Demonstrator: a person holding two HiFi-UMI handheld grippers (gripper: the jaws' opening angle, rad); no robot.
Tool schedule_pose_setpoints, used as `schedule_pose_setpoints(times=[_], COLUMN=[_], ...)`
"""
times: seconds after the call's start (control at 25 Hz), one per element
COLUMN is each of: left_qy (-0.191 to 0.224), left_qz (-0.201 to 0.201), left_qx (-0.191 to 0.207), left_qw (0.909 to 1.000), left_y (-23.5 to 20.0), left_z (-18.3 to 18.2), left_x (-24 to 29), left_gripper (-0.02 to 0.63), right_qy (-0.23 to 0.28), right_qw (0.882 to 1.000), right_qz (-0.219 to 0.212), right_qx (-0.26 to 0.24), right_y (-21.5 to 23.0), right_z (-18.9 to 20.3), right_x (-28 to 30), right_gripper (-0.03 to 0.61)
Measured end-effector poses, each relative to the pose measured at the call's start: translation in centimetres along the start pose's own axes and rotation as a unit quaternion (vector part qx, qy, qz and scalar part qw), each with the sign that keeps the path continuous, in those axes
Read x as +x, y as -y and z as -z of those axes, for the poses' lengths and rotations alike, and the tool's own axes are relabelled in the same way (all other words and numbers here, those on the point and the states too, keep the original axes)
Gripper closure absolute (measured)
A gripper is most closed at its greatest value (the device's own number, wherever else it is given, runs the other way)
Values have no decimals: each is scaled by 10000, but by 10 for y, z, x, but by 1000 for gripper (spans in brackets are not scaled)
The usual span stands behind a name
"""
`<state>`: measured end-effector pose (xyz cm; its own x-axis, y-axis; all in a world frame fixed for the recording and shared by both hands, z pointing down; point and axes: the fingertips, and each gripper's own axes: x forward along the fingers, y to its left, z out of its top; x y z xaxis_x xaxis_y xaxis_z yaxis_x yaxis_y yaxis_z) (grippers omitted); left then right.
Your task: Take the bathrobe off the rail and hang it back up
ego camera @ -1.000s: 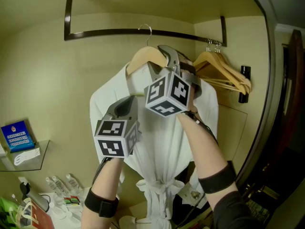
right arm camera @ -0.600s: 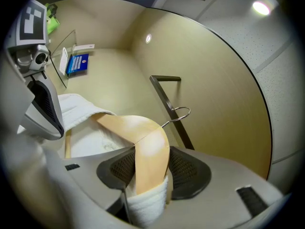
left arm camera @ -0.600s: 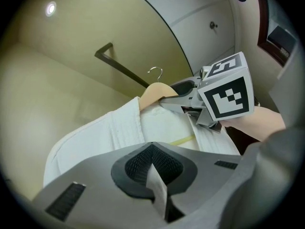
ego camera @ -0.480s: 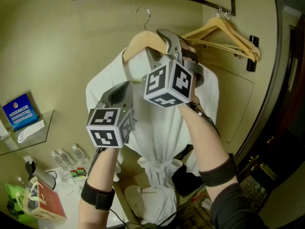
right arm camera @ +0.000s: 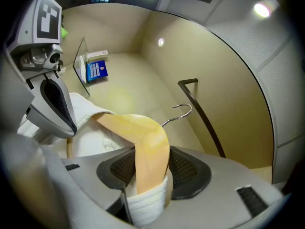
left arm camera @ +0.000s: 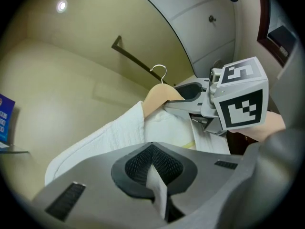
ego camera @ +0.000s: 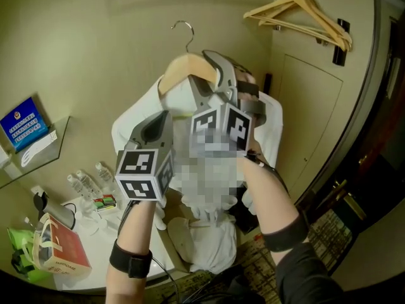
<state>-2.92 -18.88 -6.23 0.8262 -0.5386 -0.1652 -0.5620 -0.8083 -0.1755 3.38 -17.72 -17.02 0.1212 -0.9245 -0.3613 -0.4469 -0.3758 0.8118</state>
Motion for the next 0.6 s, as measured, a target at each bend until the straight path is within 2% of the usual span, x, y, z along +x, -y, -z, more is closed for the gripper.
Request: schedule_pose_setpoints(times=[0.36, 0.6], left_qy=[-497, -892], left_qz=[13, 76], left_qx=[-227, -167], left_qw=[9985, 9958], left_y=[11, 32], left_z=[92, 172], left_x=[-38, -57], left_gripper=[612, 612], right_qy=[-353, -728], right_qw=[9969, 9900], right_qz=[-611, -1046], right_qx=[356, 599], right_y=[-120, -206], right_z=[54, 104], right_x=[-45, -81], right_gripper=[373, 373])
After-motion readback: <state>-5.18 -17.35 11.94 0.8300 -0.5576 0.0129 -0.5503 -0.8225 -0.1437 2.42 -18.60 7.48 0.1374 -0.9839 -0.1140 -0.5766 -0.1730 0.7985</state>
